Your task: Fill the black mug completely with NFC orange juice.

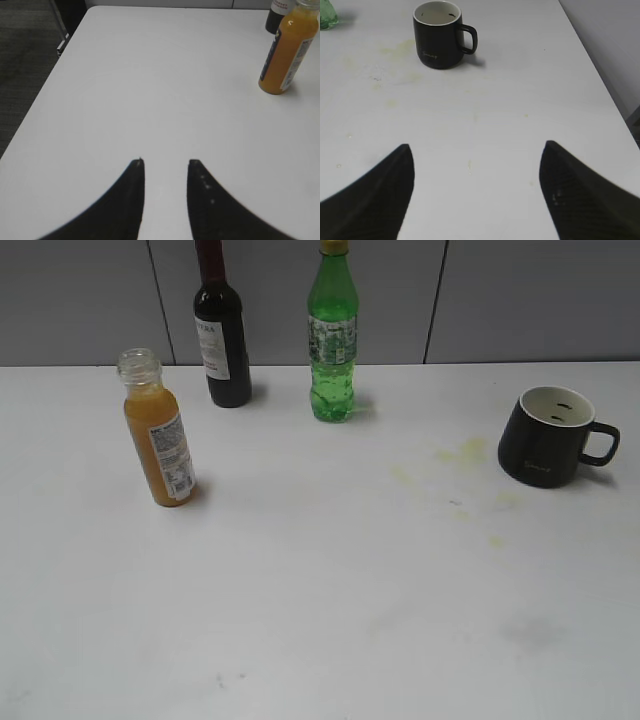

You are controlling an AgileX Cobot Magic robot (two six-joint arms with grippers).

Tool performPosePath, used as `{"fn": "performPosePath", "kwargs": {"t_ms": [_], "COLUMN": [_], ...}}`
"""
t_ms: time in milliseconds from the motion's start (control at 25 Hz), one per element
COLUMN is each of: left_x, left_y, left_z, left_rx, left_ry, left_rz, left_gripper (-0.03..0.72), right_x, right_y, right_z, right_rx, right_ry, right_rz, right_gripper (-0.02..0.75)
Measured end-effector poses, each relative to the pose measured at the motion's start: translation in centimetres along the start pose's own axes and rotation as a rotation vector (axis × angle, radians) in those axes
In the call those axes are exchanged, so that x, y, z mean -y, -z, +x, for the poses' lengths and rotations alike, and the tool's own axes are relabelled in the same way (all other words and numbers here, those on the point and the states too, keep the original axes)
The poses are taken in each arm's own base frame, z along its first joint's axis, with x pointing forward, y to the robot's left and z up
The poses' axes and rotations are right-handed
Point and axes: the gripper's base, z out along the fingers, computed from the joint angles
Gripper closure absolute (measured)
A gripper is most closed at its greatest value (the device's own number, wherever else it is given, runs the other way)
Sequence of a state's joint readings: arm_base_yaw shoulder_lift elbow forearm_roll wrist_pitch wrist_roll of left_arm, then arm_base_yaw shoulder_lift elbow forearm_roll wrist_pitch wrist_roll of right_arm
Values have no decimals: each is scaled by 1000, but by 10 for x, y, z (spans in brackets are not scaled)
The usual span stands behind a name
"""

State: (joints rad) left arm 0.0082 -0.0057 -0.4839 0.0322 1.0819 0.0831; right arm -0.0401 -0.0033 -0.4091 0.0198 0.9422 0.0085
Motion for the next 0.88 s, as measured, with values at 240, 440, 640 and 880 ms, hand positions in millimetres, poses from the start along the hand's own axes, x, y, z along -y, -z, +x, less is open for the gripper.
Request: {"fn": "performPosePath", "kwargs": {"t_ms": [240, 440, 640, 880], "left_x": [0, 0, 0, 0], "left_y": [0, 0, 0, 0], "left_z": [0, 0, 0, 0], "left_rx": [0, 0, 0, 0], "left_ry": [0, 0, 0, 0], "left_rz": [0, 0, 0, 0], "left_gripper": [454, 454, 454, 454], "right_x": [0, 0, -1, -1], "right_y": [0, 0, 0, 2], "right_z": [0, 0, 0, -16], "right_rx": [0, 0, 0, 111], "right_ry": [-1, -1, -6, -5], "right_rz": [0, 0, -7, -6], "right_gripper": [146, 146, 146, 146]}}
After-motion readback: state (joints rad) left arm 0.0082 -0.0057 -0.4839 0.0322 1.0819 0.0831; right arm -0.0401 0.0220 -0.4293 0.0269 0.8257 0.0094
